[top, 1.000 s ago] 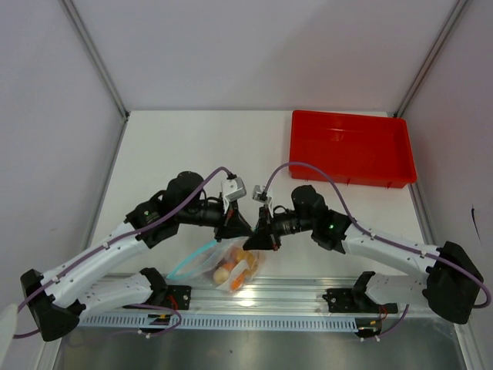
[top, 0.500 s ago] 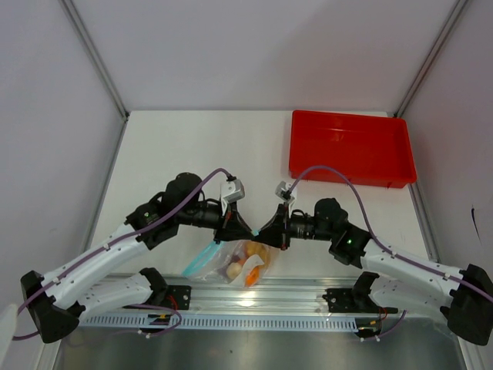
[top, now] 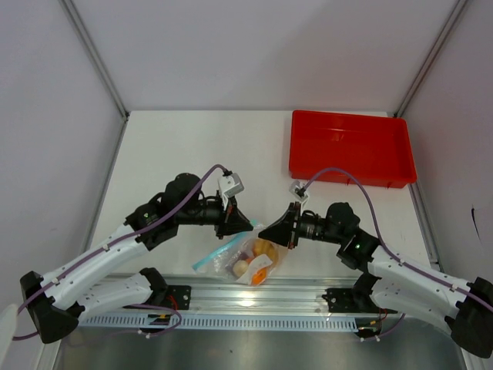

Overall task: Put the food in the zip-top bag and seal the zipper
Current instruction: Zip the zipper food storage bag at the center of the board.

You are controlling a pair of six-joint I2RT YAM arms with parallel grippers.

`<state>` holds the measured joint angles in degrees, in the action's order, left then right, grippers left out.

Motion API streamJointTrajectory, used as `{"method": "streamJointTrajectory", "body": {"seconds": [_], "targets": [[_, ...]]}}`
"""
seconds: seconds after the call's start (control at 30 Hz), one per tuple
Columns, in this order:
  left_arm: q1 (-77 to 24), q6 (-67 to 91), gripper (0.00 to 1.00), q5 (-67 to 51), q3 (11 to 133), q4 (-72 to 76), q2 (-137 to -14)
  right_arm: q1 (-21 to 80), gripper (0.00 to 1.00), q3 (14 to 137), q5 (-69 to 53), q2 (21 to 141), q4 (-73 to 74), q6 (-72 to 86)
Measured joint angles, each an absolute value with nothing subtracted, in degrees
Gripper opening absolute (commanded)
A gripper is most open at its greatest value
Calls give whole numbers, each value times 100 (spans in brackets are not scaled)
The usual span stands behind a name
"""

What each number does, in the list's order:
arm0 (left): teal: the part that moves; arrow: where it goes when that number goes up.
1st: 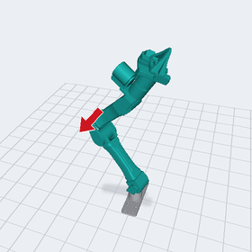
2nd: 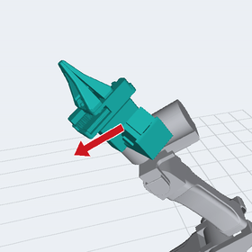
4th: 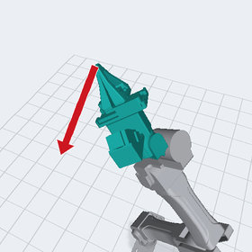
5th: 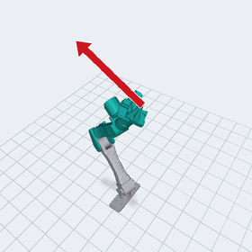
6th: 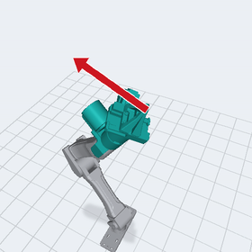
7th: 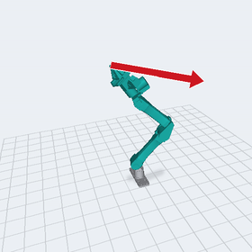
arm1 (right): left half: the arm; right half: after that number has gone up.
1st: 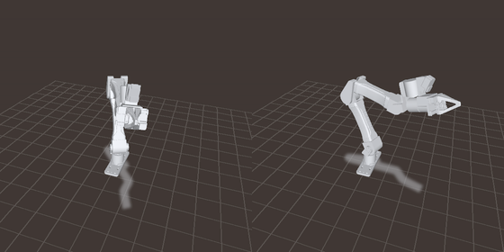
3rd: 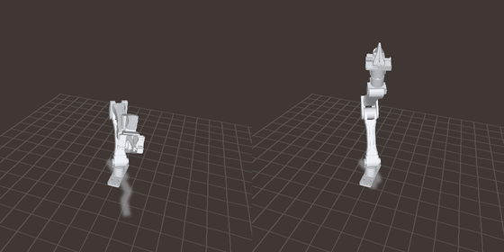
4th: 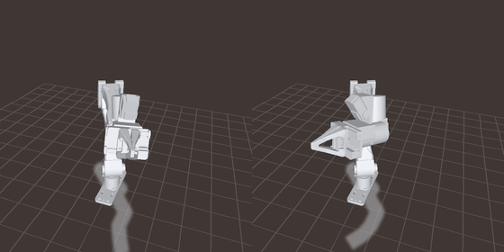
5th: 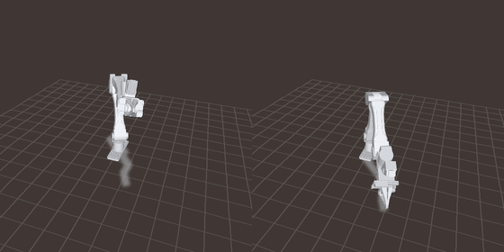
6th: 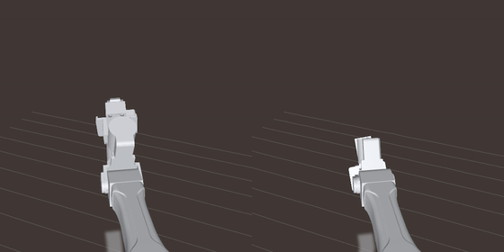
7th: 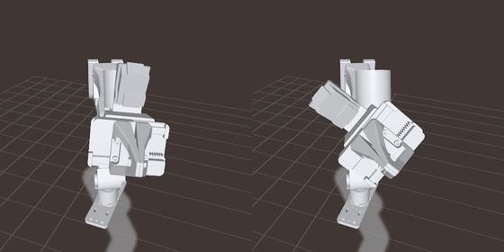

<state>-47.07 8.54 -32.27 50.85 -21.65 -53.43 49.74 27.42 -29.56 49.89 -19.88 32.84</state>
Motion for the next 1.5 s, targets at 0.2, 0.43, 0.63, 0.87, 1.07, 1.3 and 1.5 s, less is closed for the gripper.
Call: {"method": "streamJointTrajectory", "body": {"seconds": [0.2, 0.43, 0.63, 0.87, 1.07, 1.3, 1.5], "targets": [[-4685, 1052, 1, -2842, 5083, -2158, -5111, 4766, 0, 2545, -3085, 4587, -2237, 3564], [-4600, 1140, 1, -3588, 5081, -1964, -5177, 4755, 0, 2484, -3264, 4550, -2405, 3712], [-4587, 1194, 1, -4416, 5070, -1837, -5369, 4757, 19, 2762, -3852, 4976, -2102, 3317], [-4582, 1066, 1, -4976, 5258, -2117, -5673, 4812, 63, 4077, -4471, 5649, -272, 1806], [-4582, 1041, 1, -5170, 5312, -2185, -5673, 4650, 50, 4864, -5242, 6250, 694, 843], [-4582, 1002, 1, -5168, 5315, -2307, -5673, 4733, 41, 4965, -5793, 6761, 1070, 515], [-4582, 1002, 1, -5168, 5339, -2349, -5701, 4939, 41, 4965, -5771, 6785, 1208, 425]]}}
